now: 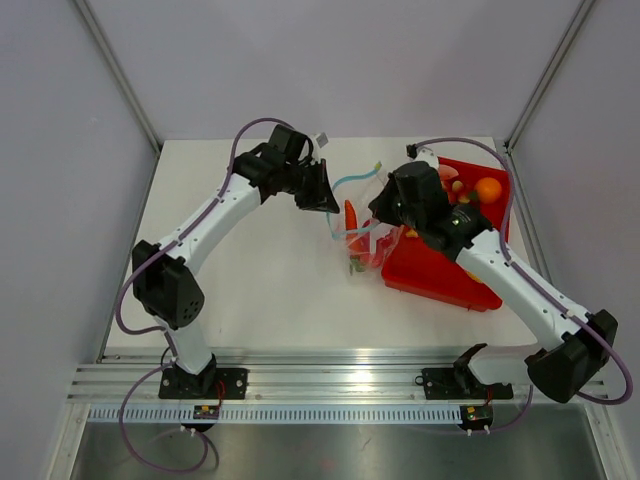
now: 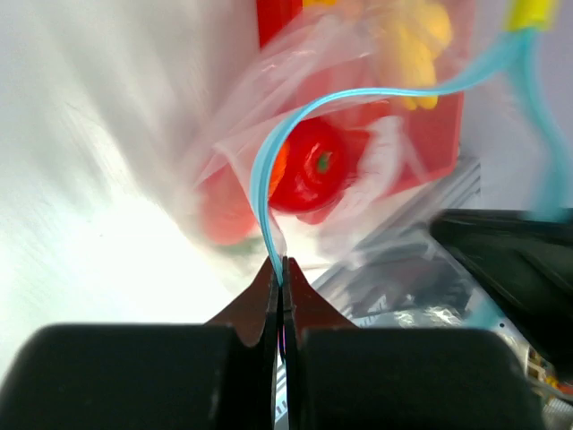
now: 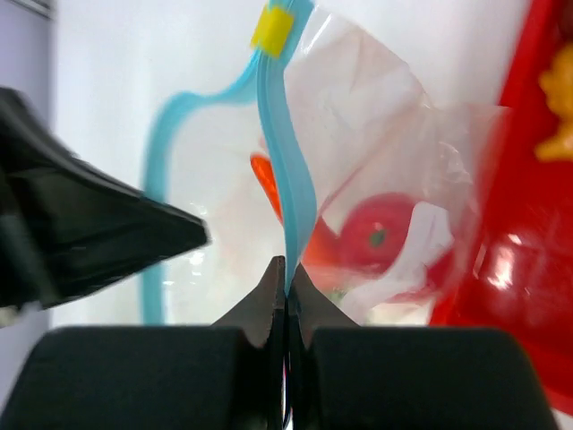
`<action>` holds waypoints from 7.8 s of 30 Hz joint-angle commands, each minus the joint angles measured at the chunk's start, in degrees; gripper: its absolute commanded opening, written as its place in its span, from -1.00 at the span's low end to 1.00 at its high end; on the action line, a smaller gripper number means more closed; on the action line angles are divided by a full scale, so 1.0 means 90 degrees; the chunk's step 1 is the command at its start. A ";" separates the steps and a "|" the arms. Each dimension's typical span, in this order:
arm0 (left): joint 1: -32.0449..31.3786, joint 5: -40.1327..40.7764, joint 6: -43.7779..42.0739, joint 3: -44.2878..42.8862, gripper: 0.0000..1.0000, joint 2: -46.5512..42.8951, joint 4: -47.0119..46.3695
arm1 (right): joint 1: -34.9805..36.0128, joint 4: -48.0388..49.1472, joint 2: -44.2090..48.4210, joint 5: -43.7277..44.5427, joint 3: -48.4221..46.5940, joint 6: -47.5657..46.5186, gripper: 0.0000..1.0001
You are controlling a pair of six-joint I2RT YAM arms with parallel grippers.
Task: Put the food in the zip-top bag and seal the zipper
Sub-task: Adjust the zipper food storage bag at the center of the board, then pick up the fake vegetable from the bin, then place the fake vegetable in the zipper food storage bag, then pick up the fake fruit from the bin.
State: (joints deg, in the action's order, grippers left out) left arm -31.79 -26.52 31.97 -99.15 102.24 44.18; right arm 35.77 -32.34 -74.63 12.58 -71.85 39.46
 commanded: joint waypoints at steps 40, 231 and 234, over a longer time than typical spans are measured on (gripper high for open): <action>0.0066 0.0945 -0.0358 0.0187 -1.00 -0.0432 0.0111 | -0.0234 -0.0225 -0.1113 0.0300 -0.0981 -0.0976 0.20; -0.0852 0.0642 -0.0788 0.0656 -1.00 -0.0353 -0.1013 | -0.4140 -0.0929 -0.1913 -0.0312 0.0259 -0.2080 0.56; -0.0852 0.0720 -0.0827 0.0675 -1.00 -0.0383 -0.0984 | -0.4140 -0.0812 -0.1855 -0.1012 0.0318 -0.2080 0.53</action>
State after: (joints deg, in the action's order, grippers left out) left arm -39.44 -19.68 24.93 -93.36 101.60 37.45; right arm -1.83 -40.32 -92.12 10.33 -67.26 22.00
